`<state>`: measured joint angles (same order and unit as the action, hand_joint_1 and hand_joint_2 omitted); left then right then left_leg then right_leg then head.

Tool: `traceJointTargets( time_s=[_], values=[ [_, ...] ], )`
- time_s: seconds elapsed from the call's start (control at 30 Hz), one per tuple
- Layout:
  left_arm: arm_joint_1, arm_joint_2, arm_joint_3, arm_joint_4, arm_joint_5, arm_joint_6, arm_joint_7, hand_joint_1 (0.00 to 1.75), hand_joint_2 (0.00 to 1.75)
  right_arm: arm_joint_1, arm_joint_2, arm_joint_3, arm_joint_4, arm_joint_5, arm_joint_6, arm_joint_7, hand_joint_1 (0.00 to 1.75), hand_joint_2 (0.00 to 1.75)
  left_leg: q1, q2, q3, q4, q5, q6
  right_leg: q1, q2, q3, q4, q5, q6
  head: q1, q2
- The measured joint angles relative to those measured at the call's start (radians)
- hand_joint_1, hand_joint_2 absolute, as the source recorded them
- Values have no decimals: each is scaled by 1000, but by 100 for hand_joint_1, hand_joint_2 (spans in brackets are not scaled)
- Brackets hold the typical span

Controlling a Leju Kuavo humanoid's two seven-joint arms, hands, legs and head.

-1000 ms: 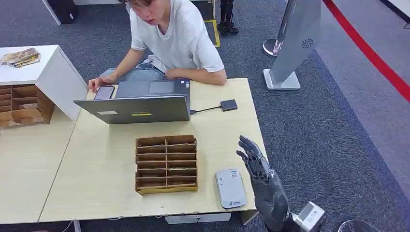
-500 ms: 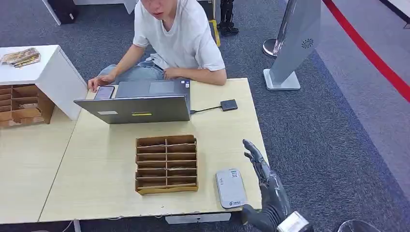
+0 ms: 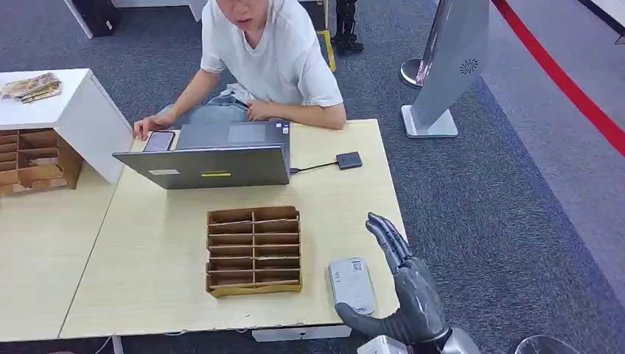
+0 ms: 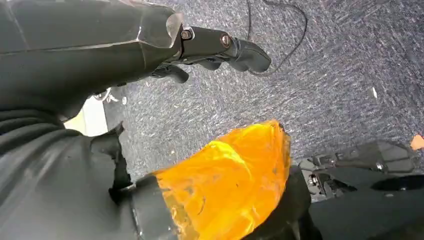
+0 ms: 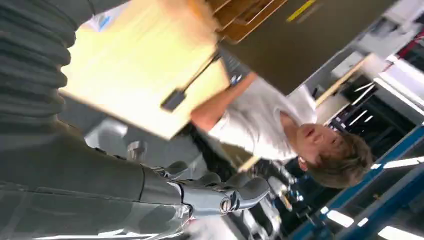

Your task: Pass the card to the sensor for recognition and then transmit it.

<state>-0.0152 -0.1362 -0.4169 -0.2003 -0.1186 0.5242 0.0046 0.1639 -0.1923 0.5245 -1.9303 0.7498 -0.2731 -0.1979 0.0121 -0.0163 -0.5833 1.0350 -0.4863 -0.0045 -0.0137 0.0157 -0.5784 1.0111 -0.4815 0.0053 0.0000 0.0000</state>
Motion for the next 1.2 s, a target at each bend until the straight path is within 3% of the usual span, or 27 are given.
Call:
traceJointTargets(
  time_s=[0.2,0.4,0.77,1.2],
  values=[
    [-8,0,-19,0,-29,-25,13,0,0,-43,-9,33,4,349,-12,103,0,175,0,0,0,0,0,0,0,0,0,0,0,0,0,0],
    [-14,2,-39,1,-50,-40,24,0,0,-90,-27,96,32,550,-14,177,0,175,0,0,0,0,0,0,0,0,0,0,0,0,0,0],
    [-22,2,-63,2,-66,-54,35,0,0,-149,-42,169,70,619,10,209,0,175,0,0,0,0,0,0,0,0,0,0,0,0,0,0],
    [-28,4,-87,2,-92,-69,53,0,0,-225,-40,251,124,589,74,226,0,175,0,0,0,0,0,0,0,0,0,0,0,0,0,0]
  ],
)
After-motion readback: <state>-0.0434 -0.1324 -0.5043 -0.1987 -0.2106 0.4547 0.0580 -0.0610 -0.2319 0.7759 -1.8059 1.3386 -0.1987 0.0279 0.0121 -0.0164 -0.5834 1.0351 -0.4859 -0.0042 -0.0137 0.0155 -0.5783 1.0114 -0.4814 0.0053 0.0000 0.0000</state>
